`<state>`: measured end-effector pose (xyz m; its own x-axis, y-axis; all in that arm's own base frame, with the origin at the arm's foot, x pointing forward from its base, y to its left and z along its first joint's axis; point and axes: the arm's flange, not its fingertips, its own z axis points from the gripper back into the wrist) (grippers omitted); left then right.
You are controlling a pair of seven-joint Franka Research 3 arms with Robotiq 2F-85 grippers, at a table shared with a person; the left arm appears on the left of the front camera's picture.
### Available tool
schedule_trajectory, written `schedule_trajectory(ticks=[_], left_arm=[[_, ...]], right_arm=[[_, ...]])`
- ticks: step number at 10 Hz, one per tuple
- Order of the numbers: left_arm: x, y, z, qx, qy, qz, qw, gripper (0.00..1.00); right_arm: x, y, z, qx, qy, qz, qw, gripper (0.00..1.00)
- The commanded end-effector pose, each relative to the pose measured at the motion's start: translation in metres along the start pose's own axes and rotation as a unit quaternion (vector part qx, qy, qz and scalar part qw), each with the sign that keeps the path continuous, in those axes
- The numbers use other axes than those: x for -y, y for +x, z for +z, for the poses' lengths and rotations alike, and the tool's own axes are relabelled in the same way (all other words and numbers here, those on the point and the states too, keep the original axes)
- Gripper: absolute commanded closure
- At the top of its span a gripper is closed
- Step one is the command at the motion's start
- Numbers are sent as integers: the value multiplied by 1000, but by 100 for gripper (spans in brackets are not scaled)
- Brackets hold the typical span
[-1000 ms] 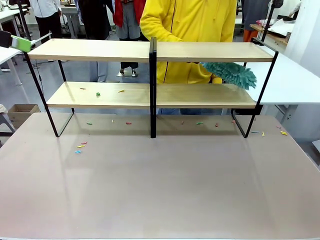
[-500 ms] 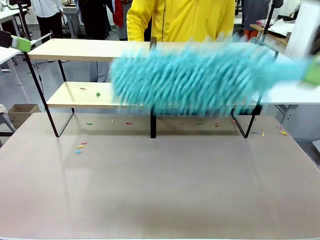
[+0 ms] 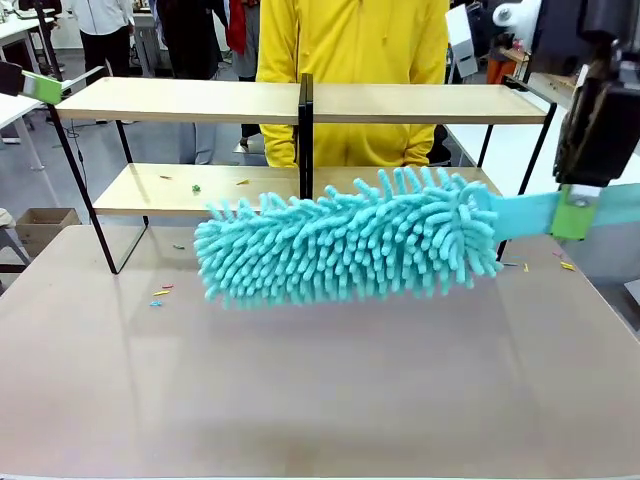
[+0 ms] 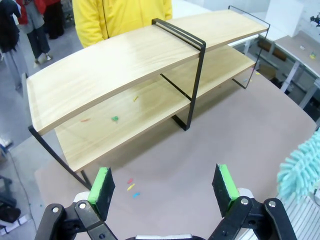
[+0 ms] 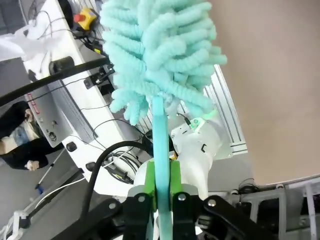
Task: Clean the shelves.
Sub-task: Clean another randomly selected level of the Shelf with the Duster.
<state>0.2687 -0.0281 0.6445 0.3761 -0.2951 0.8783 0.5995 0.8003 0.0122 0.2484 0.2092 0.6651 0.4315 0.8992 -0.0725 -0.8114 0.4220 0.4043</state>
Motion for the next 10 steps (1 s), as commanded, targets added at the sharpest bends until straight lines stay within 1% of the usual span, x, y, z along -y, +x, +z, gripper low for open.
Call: schedule_trajectory(ticks=[1, 2, 3, 4, 5, 6, 7, 8, 9, 10], left_arm=[[-1, 0, 0, 2, -4, -2, 1000, 0], [-1, 0, 0, 2, -4, -2, 1000, 0], [-1, 0, 0, 2, -4, -2, 1000, 0], [-1, 0, 0, 2, -4, -2, 1000, 0], [-1, 0, 0, 2, -4, -2, 1000, 0], [-1, 0, 0, 2, -4, -2, 1000, 0], [-1, 0, 0, 2, -4, -2, 1000, 0], [-1, 0, 0, 2, -4, -2, 1000, 0], [-1, 0, 0, 2, -4, -2, 1000, 0], [-1, 0, 0, 2, -4, -2, 1000, 0]], right_arm=[[8, 66, -16, -20, -47, -33, 998, 88], [26, 107, -22, -6, -59, -96, 994, 88], [52, 141, -21, 38, -68, -144, 987, 88], [61, 166, -18, 97, -102, -158, 977, 88], [70, 188, -17, 135, -137, -218, 957, 88], [77, 206, -24, 132, -146, -216, 956, 88], [78, 216, -34, 97, -142, -204, 964, 88], [88, 192, -24, 143, -102, -187, 966, 88], [88, 192, -24, 143, -102, -187, 966, 88], [93, 210, -31, 135, -121, -197, 964, 88]])
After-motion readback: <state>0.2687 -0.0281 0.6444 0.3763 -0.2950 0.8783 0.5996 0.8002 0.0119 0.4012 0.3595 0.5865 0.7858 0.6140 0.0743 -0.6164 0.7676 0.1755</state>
